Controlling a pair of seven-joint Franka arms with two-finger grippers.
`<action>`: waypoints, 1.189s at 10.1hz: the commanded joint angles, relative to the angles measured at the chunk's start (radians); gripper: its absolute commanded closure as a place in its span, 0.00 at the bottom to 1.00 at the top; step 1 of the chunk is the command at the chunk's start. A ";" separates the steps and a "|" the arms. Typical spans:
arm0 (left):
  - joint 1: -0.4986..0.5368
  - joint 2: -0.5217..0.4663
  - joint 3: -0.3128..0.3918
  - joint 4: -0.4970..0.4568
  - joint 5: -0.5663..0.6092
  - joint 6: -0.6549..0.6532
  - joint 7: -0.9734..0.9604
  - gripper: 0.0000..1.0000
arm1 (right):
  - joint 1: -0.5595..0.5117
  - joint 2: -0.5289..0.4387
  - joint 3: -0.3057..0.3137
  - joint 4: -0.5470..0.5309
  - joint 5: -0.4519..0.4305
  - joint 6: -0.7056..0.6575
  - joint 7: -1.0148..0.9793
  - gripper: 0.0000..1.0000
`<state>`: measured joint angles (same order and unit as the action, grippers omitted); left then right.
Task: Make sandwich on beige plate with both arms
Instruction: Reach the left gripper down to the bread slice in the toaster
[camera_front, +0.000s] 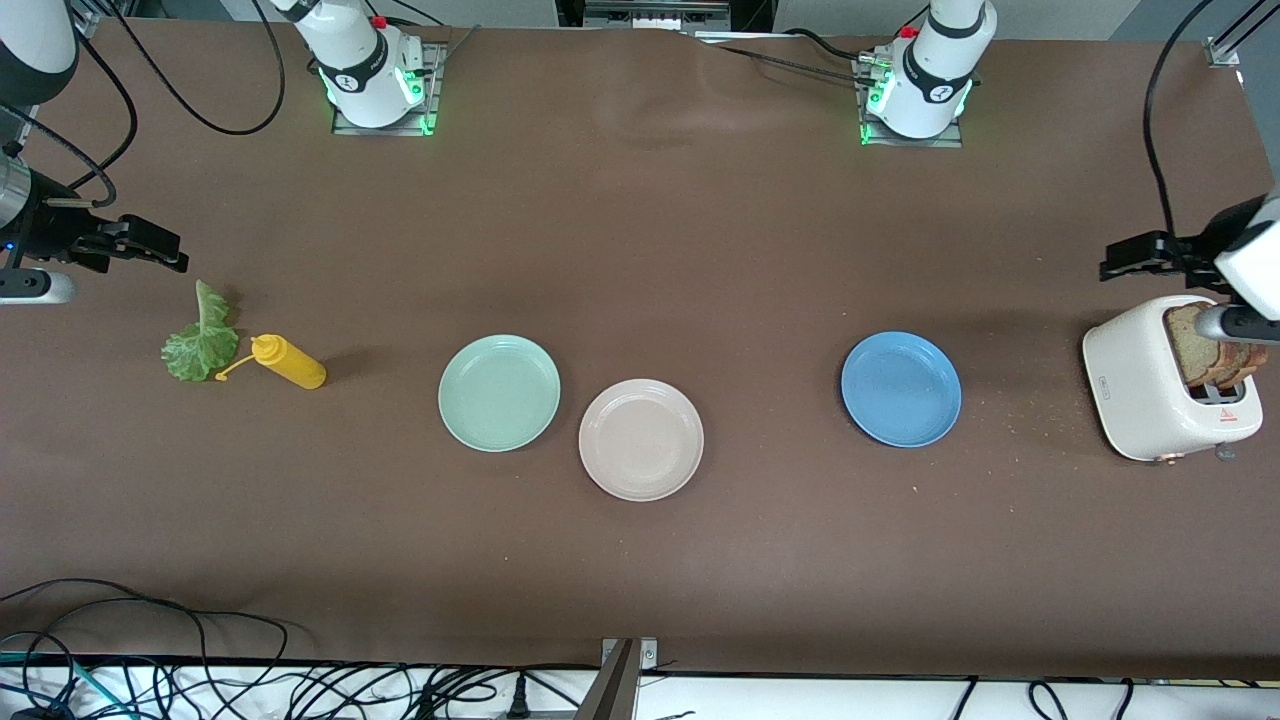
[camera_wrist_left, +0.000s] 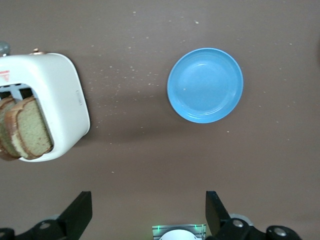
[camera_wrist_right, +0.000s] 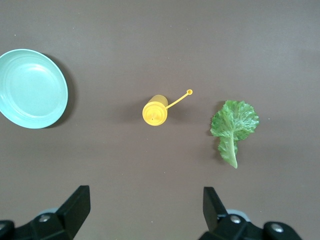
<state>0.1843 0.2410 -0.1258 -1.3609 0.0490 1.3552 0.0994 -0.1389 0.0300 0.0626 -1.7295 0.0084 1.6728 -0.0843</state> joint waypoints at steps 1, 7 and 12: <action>0.040 0.174 0.032 0.034 0.111 0.010 0.009 0.00 | -0.018 0.011 -0.018 0.025 -0.010 -0.013 -0.006 0.00; 0.170 0.187 0.035 0.017 0.141 0.133 0.035 0.00 | -0.019 0.056 -0.089 0.025 -0.061 -0.008 -0.008 0.00; 0.219 0.187 0.035 -0.098 0.141 0.263 0.071 0.00 | -0.025 0.056 -0.089 0.024 -0.062 -0.015 -0.009 0.00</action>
<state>0.3772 0.4409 -0.0800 -1.4112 0.1627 1.5688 0.1305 -0.1550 0.0830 -0.0306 -1.7261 -0.0379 1.6766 -0.0866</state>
